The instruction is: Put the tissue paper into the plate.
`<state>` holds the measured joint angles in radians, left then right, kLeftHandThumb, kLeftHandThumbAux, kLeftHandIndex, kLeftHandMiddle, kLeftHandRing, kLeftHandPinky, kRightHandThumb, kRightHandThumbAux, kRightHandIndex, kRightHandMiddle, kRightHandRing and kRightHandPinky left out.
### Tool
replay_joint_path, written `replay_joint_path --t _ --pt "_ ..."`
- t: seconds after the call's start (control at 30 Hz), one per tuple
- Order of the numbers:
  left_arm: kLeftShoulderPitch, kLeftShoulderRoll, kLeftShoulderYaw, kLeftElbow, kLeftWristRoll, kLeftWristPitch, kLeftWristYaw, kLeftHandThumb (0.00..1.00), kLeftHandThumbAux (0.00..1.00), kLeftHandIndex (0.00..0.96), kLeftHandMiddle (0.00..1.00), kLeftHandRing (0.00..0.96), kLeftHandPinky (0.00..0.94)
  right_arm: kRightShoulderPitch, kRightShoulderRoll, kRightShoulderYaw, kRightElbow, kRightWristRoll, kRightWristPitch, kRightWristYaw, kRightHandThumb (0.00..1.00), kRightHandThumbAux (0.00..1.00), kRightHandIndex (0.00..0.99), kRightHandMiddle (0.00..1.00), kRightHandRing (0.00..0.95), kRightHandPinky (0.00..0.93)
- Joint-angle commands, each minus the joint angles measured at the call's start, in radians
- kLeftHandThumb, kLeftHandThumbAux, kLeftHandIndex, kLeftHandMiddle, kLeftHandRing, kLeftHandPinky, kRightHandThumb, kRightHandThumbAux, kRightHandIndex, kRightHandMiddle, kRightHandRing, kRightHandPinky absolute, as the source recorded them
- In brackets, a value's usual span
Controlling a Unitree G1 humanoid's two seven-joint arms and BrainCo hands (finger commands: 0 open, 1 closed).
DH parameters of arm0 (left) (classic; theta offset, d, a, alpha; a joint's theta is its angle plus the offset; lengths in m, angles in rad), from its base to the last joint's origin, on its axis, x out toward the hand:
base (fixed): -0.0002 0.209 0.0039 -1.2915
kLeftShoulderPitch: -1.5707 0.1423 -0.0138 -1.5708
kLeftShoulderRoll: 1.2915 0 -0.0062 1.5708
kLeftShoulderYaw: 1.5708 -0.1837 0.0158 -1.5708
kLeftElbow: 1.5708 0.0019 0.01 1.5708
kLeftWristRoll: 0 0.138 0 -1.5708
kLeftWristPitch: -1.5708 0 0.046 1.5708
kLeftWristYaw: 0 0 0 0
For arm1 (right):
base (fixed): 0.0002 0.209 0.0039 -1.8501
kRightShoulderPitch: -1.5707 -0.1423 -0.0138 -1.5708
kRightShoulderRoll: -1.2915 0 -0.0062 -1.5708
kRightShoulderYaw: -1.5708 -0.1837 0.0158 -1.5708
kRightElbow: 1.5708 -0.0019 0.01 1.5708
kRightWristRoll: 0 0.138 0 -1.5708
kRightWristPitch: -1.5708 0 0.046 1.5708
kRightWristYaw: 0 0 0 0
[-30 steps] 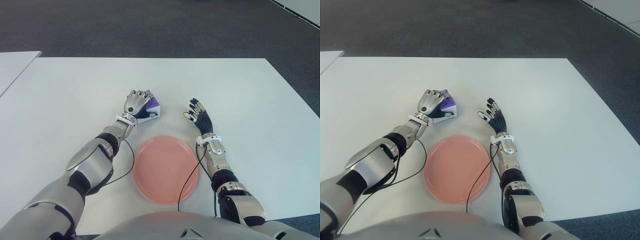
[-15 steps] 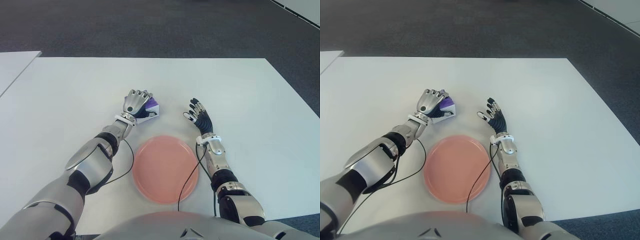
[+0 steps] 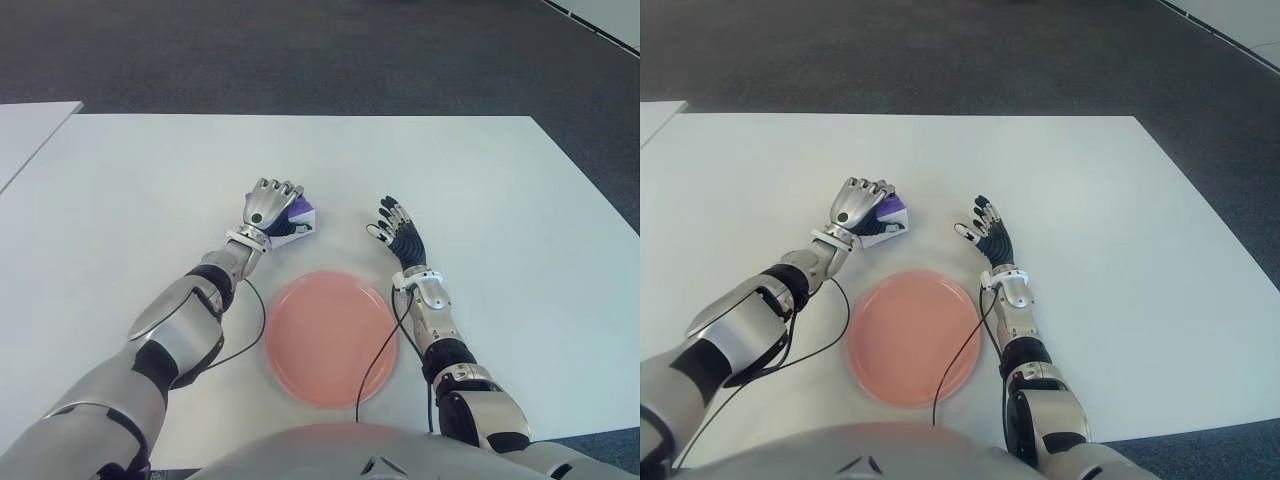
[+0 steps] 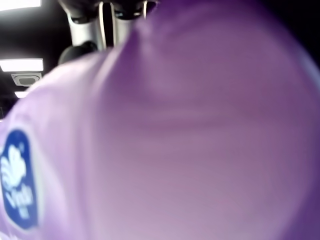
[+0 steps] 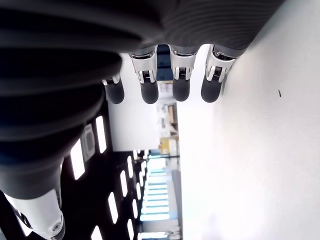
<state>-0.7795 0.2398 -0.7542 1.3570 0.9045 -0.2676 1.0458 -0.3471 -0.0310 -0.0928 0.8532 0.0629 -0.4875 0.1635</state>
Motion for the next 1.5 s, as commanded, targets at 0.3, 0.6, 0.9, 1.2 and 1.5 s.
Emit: replay_joint_path --t 0.3,0.6,0.9,1.2,1.5 --pt "-0.023 0.040 0.036 0.002 -0.015 -0.032 0.047 0.744 0.699 0.442 0.877 0.876 0.881 0.048 0.006 0.008 0.032 -0.007 0.045 -0.007 0.069 0.711 0.042 0.036 0.014 0.043" --pt "-0.085 0.065 0.107 -0.018 -0.059 -0.077 0.054 0.739 0.700 0.442 0.878 0.870 0.867 0.052 0.005 0.012 0.034 -0.011 0.034 -0.005 0.056 0.710 0.043 0.035 0.014 0.041" --pt "-0.145 0.087 0.160 -0.067 -0.082 -0.122 0.112 0.732 0.700 0.442 0.872 0.865 0.867 0.048 0.008 0.008 0.041 -0.005 0.039 -0.002 0.050 0.727 0.045 0.035 0.016 0.059" --pt "-0.176 0.108 0.183 -0.118 -0.083 -0.204 0.206 0.730 0.700 0.442 0.873 0.872 0.877 0.045 0.013 0.005 0.042 0.001 0.052 -0.004 0.059 0.728 0.046 0.029 0.012 0.048" --pt "-0.204 0.123 0.163 -0.145 -0.032 -0.256 0.320 0.730 0.699 0.442 0.879 0.879 0.884 0.042 0.014 0.007 0.046 -0.005 0.054 -0.015 0.069 0.703 0.050 0.033 0.010 0.036"
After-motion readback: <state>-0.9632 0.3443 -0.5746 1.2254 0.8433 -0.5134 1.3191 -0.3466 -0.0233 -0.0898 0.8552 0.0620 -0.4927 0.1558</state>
